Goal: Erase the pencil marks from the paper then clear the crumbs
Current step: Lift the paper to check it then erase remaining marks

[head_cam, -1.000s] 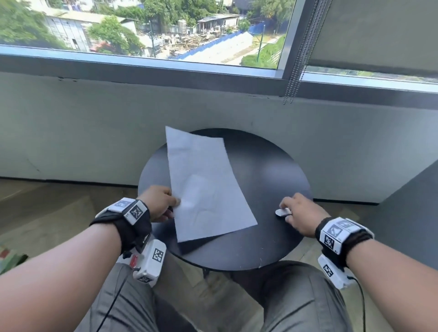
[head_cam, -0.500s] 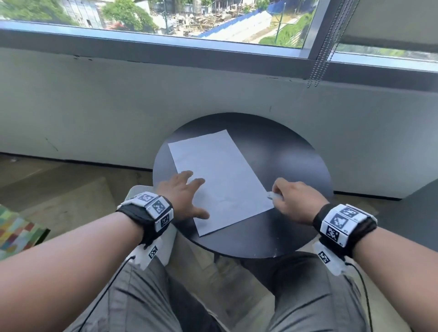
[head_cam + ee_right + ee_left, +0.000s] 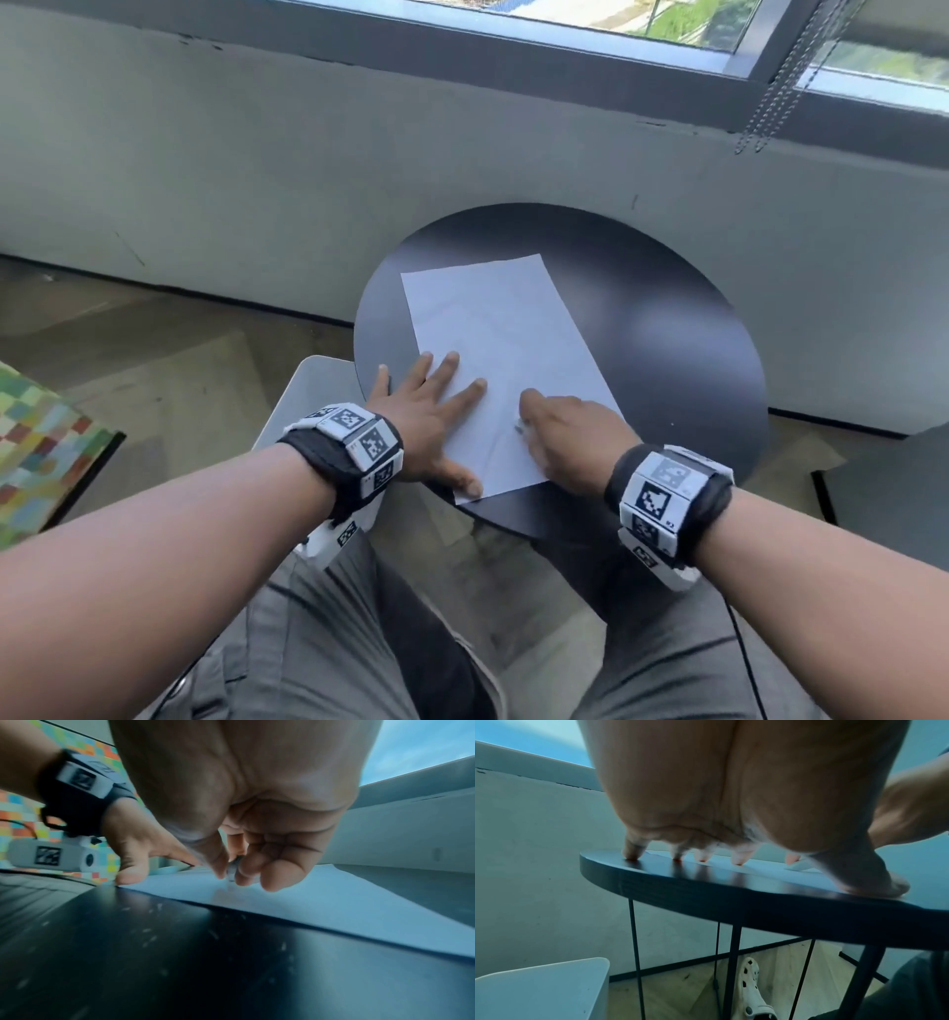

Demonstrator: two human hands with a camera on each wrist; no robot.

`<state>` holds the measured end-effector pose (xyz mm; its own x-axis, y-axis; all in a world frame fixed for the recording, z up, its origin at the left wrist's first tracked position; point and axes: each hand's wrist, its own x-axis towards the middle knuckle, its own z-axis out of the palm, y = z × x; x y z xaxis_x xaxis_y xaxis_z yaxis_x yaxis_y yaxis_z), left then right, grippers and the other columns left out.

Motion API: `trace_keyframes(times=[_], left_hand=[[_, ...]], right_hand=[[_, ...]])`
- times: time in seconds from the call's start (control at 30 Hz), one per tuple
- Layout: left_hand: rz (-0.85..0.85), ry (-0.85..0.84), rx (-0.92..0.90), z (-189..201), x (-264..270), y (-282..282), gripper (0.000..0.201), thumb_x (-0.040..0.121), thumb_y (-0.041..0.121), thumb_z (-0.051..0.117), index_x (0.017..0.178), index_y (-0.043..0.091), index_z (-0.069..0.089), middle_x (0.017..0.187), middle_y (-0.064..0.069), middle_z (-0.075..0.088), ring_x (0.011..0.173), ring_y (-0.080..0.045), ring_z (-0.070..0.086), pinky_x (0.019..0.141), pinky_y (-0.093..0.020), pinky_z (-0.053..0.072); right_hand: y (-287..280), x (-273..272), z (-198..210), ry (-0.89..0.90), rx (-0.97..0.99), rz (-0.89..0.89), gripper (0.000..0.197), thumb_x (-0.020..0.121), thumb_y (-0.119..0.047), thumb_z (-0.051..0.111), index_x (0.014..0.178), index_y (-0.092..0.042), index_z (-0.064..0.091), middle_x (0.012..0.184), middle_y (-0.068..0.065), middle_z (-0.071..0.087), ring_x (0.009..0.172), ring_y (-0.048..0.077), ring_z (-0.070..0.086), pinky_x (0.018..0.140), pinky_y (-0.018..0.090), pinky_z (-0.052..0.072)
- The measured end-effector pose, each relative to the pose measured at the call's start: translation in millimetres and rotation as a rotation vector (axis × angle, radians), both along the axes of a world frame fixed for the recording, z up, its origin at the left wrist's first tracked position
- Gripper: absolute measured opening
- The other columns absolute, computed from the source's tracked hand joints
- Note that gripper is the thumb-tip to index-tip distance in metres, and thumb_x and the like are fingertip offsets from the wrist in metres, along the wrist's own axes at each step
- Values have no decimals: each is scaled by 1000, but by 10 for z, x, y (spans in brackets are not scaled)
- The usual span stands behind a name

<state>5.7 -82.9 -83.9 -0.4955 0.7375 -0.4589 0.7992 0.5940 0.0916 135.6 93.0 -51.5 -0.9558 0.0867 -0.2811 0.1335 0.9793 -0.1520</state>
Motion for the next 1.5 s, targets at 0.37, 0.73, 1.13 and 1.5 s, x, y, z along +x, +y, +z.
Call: trace_keyframes(times=[0.37,0.73,1.13,1.5], left_hand=[[-16,4,16,-33,-14,-11,126,58,100,42,152,44,-20,161,0,-33,149,-27,-27,114,-70,-1],[-21,-5,48,-56,-23,-51,129,56,102,38,153,39,-19,161,1,-32,149,-25,-27,114,-70,-3],[-25,3,88,-64,-60,-74,139,55,103,37,156,26,-18,162,0,-31,149,-22,-28,116,-66,-9],[34,10,110,-104,-85,-143,143,51,104,35,156,23,-19,162,1,-30,149,-23,-27,115,-68,-6]], right_hand=[[-3,-19,-15,-12,49,82,16,100,-29,36,90,-20,26,88,6,55,81,35,59,62,40,43],[198,-366,15,-87,99,-123,14,99,-25,35,92,-17,25,93,13,57,74,35,51,64,41,43],[389,-407,-29,-72,133,-26,20,102,-33,30,90,-17,27,81,9,51,71,34,51,61,38,41],[-394,-69,34,-31,49,283,29,94,-51,26,91,-22,25,88,6,56,75,32,58,58,38,41]])
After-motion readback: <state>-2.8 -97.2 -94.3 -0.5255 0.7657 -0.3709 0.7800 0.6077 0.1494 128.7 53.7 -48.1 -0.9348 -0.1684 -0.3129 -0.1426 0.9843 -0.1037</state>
